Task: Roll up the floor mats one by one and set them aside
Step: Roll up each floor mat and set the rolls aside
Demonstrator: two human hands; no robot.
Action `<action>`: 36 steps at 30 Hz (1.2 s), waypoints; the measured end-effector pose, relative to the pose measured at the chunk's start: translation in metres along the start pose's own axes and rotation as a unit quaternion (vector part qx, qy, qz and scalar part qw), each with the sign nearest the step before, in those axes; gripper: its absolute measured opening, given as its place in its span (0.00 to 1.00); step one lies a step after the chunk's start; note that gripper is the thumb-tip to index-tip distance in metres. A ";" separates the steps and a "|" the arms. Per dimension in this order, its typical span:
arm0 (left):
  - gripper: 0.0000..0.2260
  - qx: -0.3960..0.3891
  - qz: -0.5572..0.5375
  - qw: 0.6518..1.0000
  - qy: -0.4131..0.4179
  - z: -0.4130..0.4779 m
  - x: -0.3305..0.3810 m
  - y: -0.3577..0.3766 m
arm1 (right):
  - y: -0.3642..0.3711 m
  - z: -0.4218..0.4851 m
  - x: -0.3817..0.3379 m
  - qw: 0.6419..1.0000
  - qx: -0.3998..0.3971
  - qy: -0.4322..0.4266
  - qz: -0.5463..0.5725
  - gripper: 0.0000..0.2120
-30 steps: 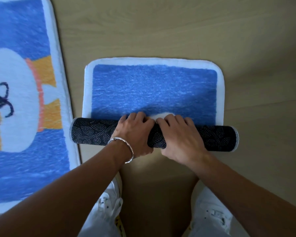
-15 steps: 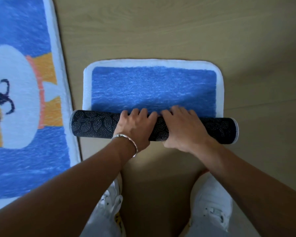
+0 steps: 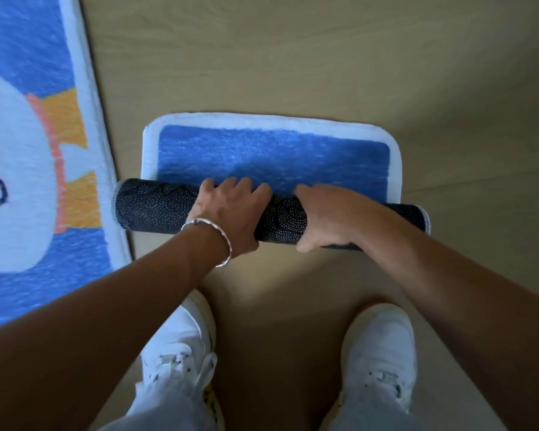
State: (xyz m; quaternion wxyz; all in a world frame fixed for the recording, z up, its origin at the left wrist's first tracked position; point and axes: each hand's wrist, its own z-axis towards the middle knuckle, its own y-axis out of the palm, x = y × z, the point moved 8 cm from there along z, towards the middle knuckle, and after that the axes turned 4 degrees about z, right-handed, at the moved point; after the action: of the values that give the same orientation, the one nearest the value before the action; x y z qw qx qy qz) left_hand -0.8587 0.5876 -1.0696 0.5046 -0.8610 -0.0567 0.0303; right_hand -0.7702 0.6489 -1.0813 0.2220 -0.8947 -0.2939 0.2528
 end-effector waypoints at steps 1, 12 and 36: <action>0.24 -0.022 -0.011 1.000 0.014 0.003 0.000 0.000 | -0.002 -0.004 0.000 0.998 0.055 -0.007 -0.022 0.36; 0.37 0.182 0.067 0.981 0.010 -0.026 0.001 0.001 | 0.007 -0.006 0.005 0.998 0.057 -0.006 0.035 0.25; 0.32 -0.006 0.001 1.000 0.019 0.003 -0.014 -0.010 | -0.021 -0.011 0.011 0.996 0.088 -0.015 -0.022 0.37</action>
State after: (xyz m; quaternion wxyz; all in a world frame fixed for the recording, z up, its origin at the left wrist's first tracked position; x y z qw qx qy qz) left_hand -0.8737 0.5928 -1.0622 0.5003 -0.8645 -0.0470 0.0142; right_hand -0.7647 0.6681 -1.0646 0.3011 -0.8611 -0.2937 0.2857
